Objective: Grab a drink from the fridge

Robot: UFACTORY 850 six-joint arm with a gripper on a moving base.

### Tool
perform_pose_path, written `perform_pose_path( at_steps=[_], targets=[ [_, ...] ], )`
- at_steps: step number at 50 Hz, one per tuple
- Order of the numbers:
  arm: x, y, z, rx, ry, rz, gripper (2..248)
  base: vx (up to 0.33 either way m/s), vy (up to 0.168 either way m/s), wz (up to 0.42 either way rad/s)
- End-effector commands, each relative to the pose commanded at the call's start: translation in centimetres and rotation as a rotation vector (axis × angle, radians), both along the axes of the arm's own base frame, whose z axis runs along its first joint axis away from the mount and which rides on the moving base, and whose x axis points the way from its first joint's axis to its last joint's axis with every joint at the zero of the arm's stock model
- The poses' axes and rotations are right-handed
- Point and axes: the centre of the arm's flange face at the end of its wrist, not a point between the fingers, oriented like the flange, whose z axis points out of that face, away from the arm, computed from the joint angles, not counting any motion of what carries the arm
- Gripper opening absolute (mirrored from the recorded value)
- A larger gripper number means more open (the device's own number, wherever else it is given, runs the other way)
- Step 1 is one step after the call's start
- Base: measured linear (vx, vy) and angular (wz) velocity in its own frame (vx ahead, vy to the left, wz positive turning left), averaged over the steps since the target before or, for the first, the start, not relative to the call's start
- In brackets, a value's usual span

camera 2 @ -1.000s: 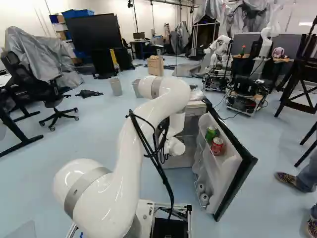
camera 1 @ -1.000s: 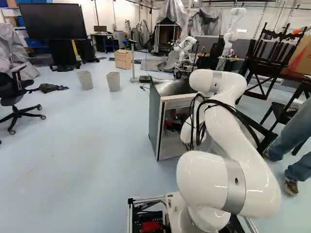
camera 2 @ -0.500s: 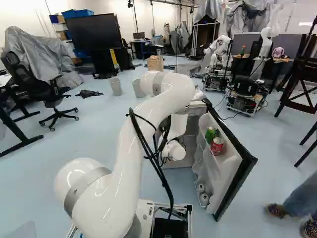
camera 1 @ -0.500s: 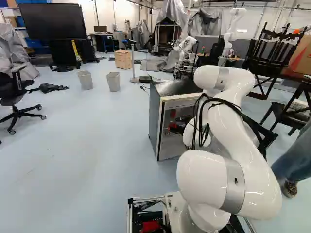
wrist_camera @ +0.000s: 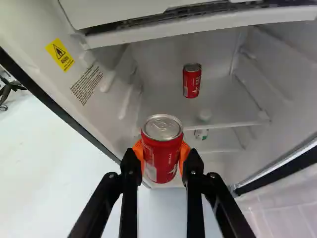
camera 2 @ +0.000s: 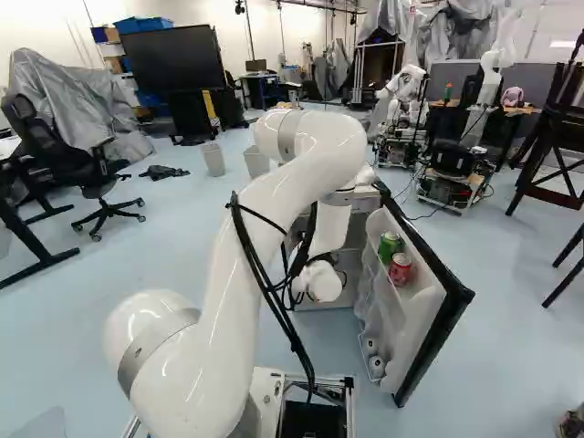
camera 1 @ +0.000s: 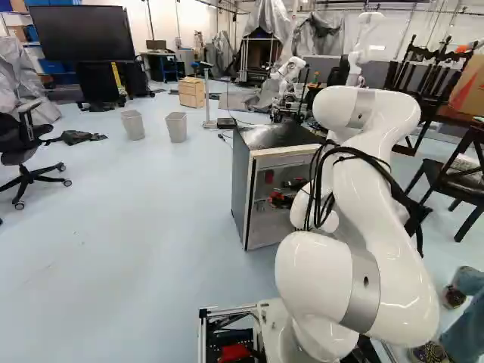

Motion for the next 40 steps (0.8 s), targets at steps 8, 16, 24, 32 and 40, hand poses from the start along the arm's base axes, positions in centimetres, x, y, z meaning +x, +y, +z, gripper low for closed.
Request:
perform_pose_path(
  at_steps=[8,16,24,32,40],
  targets=[
    [-1.5,0.0,1.3,0.004,0.007,-0.019,92,0.0,0.0,0.0],
    [-2.3,0.1,2.5,0.003,0.004,-0.026,92,0.0,0.0,0.0],
    [-2.5,0.2,3.6,-0.003,-0.005,-0.027,92,0.0,0.0,0.0],
    [-2.6,0.2,4.6,-0.01,-0.016,-0.027,92,0.0,0.0,0.0],
    [-2.7,0.3,5.6,-0.017,-0.028,-0.027,92,0.0,0.0,0.0]
  ],
)
